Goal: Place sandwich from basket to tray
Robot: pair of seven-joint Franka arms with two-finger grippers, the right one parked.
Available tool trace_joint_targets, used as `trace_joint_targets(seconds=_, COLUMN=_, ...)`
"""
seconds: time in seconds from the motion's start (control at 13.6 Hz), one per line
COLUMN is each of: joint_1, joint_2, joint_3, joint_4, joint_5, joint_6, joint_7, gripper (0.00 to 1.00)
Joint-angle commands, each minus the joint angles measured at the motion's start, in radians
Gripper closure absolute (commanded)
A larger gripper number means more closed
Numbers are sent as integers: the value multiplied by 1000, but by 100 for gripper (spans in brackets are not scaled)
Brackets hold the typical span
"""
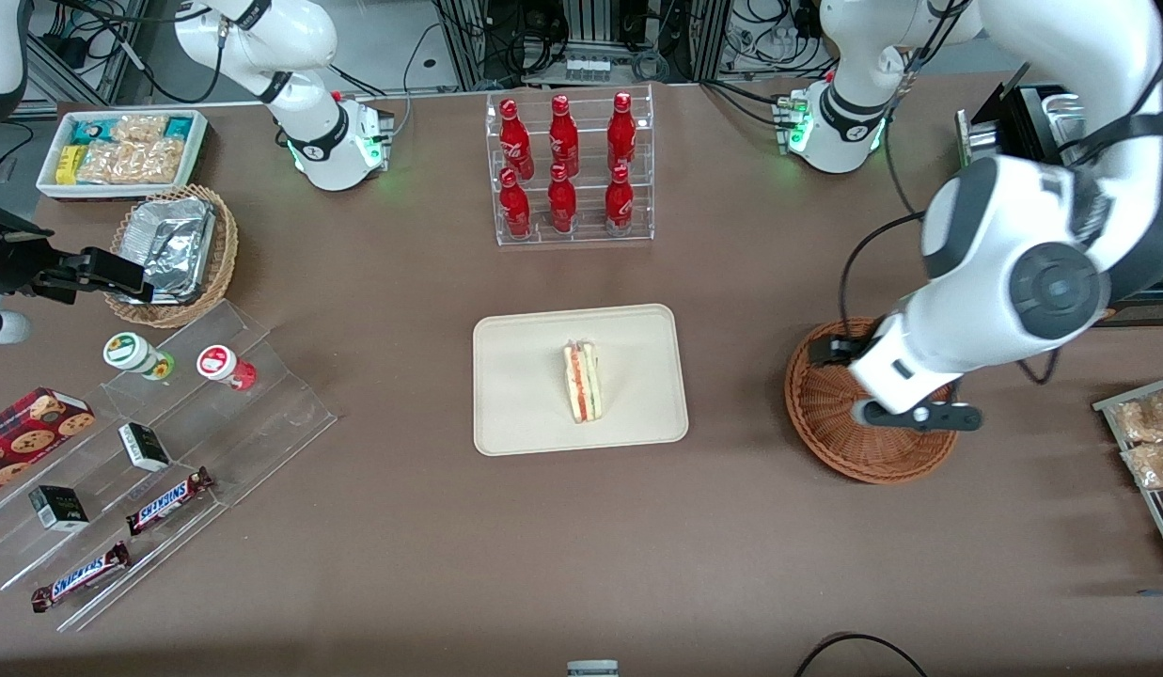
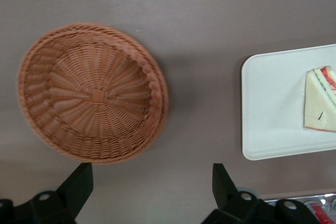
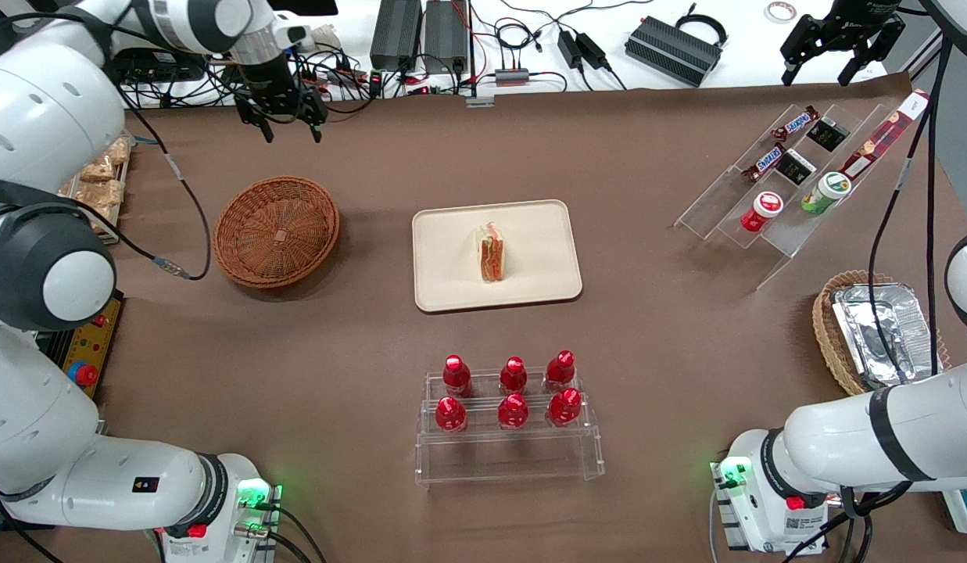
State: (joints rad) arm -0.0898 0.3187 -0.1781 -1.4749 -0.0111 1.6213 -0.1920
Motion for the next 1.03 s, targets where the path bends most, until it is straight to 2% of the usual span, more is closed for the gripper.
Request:
trace_joint_targets(seconds=0.0, joint_1=28, joint_2=-114, joint_3=-8, joint_4=-105, joint_5=35, joint_6=-8, joint_7=26, gripper=0)
trace_joint_targets(seconds=0.22, joint_1=58, joint_2=-222, joint_3=-4, joint_4=-186, joint_5=42, joint_6=-12, joint_7=26, gripper=0)
trace_joint_targets(seconds=0.37, joint_1=50, joint_2=-269, joint_3=35, joint_4=-206, joint_5=43, joint_6=-38, joint_7=28, gripper=0)
trace_joint_targets(seconds=0.96, joint_1=116, joint_2=-342, joint_3=49, joint_4=-202, joint_5=42, joint_6=-87, joint_7=78, gripper=0)
